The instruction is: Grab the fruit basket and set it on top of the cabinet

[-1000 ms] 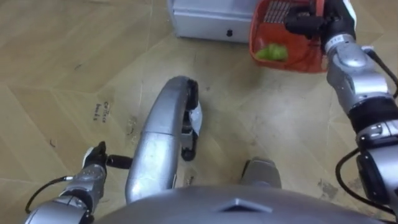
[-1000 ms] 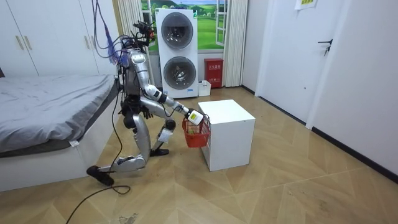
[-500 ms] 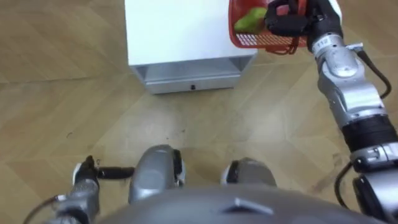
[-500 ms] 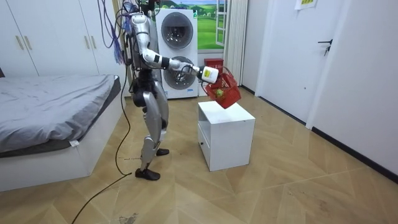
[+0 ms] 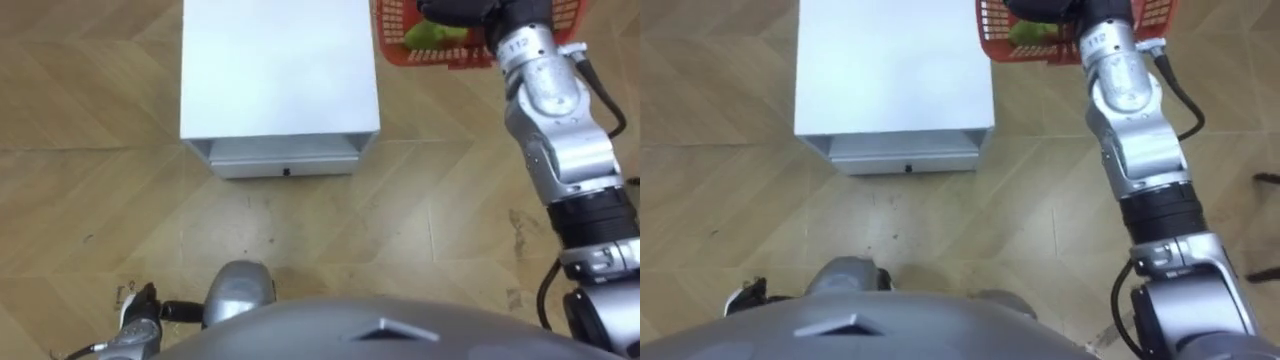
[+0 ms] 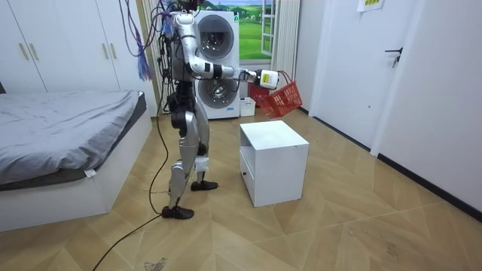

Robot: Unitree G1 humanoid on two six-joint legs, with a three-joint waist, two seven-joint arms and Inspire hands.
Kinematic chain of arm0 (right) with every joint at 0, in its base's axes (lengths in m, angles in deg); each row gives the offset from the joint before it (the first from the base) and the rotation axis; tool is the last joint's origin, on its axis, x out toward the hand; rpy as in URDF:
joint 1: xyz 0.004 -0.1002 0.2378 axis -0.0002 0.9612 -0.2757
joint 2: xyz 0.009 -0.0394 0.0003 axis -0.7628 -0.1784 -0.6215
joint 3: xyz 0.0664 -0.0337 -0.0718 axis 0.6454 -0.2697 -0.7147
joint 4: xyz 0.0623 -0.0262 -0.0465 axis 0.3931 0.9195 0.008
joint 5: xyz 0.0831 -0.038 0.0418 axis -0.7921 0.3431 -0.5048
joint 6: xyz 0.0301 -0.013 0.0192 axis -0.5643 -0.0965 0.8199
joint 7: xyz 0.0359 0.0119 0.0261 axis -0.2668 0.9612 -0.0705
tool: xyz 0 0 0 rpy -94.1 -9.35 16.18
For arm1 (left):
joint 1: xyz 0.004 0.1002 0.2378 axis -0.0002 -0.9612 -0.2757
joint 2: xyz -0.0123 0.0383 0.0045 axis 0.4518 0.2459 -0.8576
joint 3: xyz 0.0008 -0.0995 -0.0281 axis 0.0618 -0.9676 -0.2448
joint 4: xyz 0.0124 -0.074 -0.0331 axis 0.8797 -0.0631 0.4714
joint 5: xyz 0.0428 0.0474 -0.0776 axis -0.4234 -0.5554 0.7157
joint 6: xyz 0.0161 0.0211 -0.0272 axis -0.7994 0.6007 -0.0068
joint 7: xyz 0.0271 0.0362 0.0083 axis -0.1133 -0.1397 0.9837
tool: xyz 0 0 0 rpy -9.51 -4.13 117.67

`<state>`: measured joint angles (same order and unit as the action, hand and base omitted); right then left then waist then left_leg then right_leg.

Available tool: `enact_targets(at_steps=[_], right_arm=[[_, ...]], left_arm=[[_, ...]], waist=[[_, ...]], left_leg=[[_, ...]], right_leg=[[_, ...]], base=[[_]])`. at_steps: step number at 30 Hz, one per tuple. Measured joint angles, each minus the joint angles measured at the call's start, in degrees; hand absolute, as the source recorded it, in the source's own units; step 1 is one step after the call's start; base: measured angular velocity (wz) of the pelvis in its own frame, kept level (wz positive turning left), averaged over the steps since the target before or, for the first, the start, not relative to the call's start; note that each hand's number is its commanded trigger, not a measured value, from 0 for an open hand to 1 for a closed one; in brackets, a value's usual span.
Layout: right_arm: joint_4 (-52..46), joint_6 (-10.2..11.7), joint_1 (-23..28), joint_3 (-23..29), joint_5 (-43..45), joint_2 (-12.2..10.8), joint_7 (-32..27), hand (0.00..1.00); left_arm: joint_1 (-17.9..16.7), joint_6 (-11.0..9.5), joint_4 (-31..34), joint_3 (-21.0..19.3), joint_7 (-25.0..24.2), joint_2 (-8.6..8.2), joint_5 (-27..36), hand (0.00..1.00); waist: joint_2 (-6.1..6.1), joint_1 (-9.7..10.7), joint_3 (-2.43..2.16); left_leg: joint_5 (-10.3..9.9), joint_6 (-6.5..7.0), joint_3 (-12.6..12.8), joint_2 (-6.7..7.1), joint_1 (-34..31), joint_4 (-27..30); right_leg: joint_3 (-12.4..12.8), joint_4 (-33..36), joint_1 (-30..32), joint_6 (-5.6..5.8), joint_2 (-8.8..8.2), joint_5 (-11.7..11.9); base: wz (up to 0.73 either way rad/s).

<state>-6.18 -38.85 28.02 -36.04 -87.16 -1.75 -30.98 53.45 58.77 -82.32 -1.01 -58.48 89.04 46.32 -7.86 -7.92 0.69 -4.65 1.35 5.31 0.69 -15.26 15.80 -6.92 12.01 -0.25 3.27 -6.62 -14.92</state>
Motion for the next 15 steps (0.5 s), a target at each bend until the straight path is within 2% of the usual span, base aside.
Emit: enact_targets(at_steps=[1, 2, 3, 4, 6, 8, 10, 15], right_arm=[[-0.1, -0.04, 0.04, 0.0, 0.18, -0.12, 1.0, 1.0], [-0.58, -0.03, -0.02, 0.0, 1.24, -0.12, 1.36, 1.0], [-0.89, -0.03, 0.05, -0.05, 2.22, -0.13, 1.46, 1.0], [-1.57, -0.03, 1.13, -0.08, 3.22, -0.1, 1.45, 1.0], [-1.06, -0.01, 1.67, -0.82, 2.67, -0.09, 1.5, 1.0], [-0.76, -0.04, 2.08, -2.07, 1.05, -0.16, 2.96, 1.0], [-0.71, -0.04, 2.07, -2.09, 0.64, -0.24, 4.7, 1.0], [1.05, -0.15, 2.09, -2.52, 0.62, -0.82, 8.53, 1.0]], left_arm=[[0.07, 0.26, -0.01, 0.01, -0.15, -0.32, -0.32, 0.0], [0.28, 0.69, -0.1, -0.18, -0.3, -0.59, -1.6, 0.0], [0.29, 0.86, -0.18, -0.31, -0.4, -0.62, -2.27, 0.0], [-0.02, 1.3, -0.44, -0.65, -0.8, -0.6, -3.27, 0.0], [-0.09, 2.06, -1.42, -0.69, -1.17, -0.49, -4.16, 0.0], [-0.55, 2.66, -1.64, -0.69, -1.68, -0.6, -4.17, 0.0], [-0.58, 2.85, -1.38, -0.65, -1.83, -0.63, -4.55, 0.0], [-1.5, 3.41, -1.38, -0.61, -3.22, -0.64, -6.66, 0.0]], waist=[[0.33, -0.7, 0.06], [1.26, -1.25, 0.18], [1.58, -1.47, 0.27], [2.28, -1.61, 0.01], [2.63, -2.24, 0.07], [3.18, -1.94, 0.06], [3.09, -1.98, 0.1], [2.54, -2.15, -0.08]], left_leg=[[0.0, 0.0, -2.2, -0.1, 0.2, -0.04], [0.06, -0.14, -5.49, -0.58, 0.27, -0.05], [0.16, -0.42, -6.21, -0.8, 0.48, -0.09], [0.12, -0.96, -6.45, -0.97, 1.46, -0.38], [0.19, -1.2, -5.54, -1.19, 4.59, -1.96], [0.16, -1.75, -4.56, -1.32, 6.75, -3.18], [-0.16, -2.28, -4.43, -1.61, 6.71, -3.26], [-0.54, -2.29, -4.3, -1.24, 6.72, -2.85]], right_leg=[[-3.48, -0.39, 0.7, 0.06, 0.4, -0.24], [-5.32, -1.5, 2.56, -0.64, 1.71, 0.22], [-6.22, -2.24, 3.68, -1.31, 2.04, 1.26], [-7.68, -1.53, 3.85, -2.74, 2.02, 4.64], [-7.58, -1.46, 1.43, -2.83, 2.2, 4.68], [-8.06, -1.29, 0.01, -2.93, 2.55, 4.62], [-8.12, -1.04, 0.17, -3.52, 2.8, 4.4], [-8.19, -0.36, 0.53, -3.36, 2.63, 4.03]], base=[[-0.14], [-0.1], [0.0], [0.0], [-0.06], [-0.03], [-0.04], [0.0]])
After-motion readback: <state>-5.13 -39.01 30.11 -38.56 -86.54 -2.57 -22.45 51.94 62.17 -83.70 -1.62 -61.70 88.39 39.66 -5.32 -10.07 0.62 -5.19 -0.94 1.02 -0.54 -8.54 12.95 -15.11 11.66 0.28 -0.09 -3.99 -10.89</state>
